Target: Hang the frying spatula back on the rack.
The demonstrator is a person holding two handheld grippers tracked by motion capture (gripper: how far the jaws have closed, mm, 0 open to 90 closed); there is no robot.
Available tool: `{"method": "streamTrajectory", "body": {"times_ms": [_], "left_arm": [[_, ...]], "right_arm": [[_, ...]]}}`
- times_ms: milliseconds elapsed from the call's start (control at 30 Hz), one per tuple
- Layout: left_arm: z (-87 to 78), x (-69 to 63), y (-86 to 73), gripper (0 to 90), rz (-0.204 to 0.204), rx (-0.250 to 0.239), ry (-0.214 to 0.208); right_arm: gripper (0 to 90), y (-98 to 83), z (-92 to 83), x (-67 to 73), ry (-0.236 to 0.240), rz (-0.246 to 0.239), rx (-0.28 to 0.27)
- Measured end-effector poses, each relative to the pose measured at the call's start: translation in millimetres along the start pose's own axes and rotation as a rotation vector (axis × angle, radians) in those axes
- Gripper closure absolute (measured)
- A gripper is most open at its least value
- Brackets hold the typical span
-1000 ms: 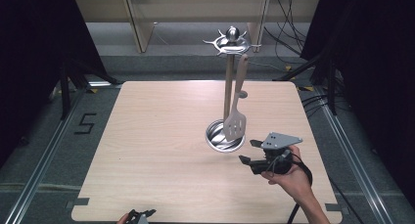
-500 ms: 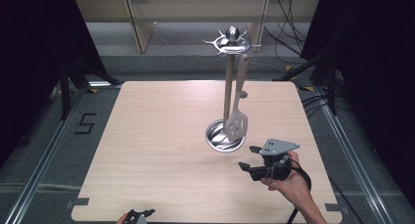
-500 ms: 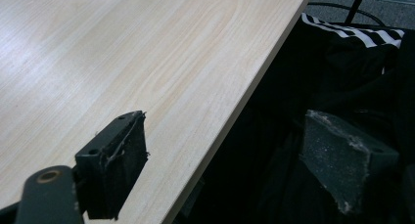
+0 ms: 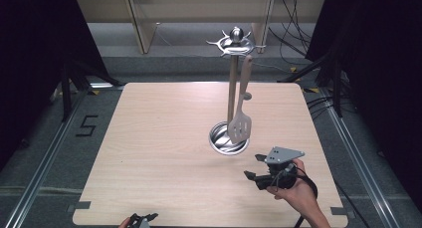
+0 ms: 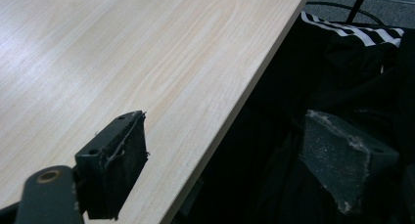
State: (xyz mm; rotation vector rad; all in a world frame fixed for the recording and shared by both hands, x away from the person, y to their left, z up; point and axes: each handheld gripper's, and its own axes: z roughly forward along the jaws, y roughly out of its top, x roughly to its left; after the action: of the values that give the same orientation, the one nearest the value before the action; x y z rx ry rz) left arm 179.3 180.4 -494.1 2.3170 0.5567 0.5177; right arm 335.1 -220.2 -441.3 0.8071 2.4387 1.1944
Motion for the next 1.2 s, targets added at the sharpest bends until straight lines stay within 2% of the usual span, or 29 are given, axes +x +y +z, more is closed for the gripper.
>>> {"method": "streamTrajectory", "body": {"times_ms": [100, 133, 167, 233, 267, 300, 333, 500, 600, 633, 867, 900, 1000, 1067, 1167, 1200], "left_arm": [[0.3, -0.5, -0.1, 16.5, -0.009, -0.006, -0.004], [0.4, -0.4, -0.1, 16.5, -0.009, -0.006, -0.005], [0.6, -0.2, -0.2, 16.5, -0.009, -0.005, -0.008], [-0.4, 0.9, 0.4, 16.5, 0.01, -0.006, 0.017], [-0.5, 1.1, 0.4, 16.5, 0.014, -0.006, 0.018], [-0.6, 1.1, 0.0, 16.5, 0.01, 0.007, 0.01], [0.2, -0.1, -0.2, 16.5, -0.009, -0.003, -0.002], [-0.2, -0.6, 0.1, 16.5, 0.0, 0.0, 0.007], [-0.1, -0.4, 0.3, 16.5, 0.003, 0.0, 0.004], [-0.1, -0.5, 0.2, 16.5, 0.003, 0.001, 0.004], [0.0, -0.3, 0.0, 16.5, 0.002, 0.001, 0.005], [0.0, -0.4, 0.0, 16.5, 0.002, 0.002, 0.004], [-0.1, -0.6, 0.1, 16.5, 0.003, 0.001, 0.004], [0.0, -0.9, 0.2, 16.5, 0.005, 0.002, 0.006], [0.1, -0.7, 0.2, 16.4, 0.007, 0.002, 0.009], [0.1, -0.6, 0.2, 16.3, 0.007, 0.002, 0.01]], "right_arm": [[31.6, -2.1, 0.9, 0.7, 0.006, 0.005, 0.002], [31.6, -4.0, 0.8, 2.0, 0.018, 0.02, 0.013], [31.6, -4.7, 1.2, 1.7, 0.025, 0.008, 0.014], [31.6, -6.1, 0.4, 3.2, 0.017, 0.014, 0.013], [31.5, -6.8, 0.8, 3.2, 0.028, 0.008, 0.014], [31.5, -7.7, 0.0, 4.6, 0.018, 0.023, 0.016], [31.5, -8.6, 0.8, 4.4, 0.02, 0.005, 0.011], [31.3, -13.1, 1.7, 7.8, 0.026, 0.014, 0.023], [31.3, -16.6, 2.7, 9.9, 0.032, -0.003, 0.03], [31.1, -17.5, 2.0, 11.0, 0.033, 0.015, 0.043], [28.9, -22.8, 3.8, 13.6, 0.037, 0.018, 0.051], [28.3, -23.5, 4.3, 13.2, 0.039, 0.008, 0.051], [26.1, -26.2, 4.0, 14.3, 0.036, 0.018, 0.056], [25.1, -30.1, 4.5, 18.6, 0.033, 0.051, 0.063], [24.6, -34.2, 4.5, 22.1, 0.044, 0.057, 0.078], [24.4, -35.8, 5.3, 22.2, 0.04, 0.044, 0.069]]}}
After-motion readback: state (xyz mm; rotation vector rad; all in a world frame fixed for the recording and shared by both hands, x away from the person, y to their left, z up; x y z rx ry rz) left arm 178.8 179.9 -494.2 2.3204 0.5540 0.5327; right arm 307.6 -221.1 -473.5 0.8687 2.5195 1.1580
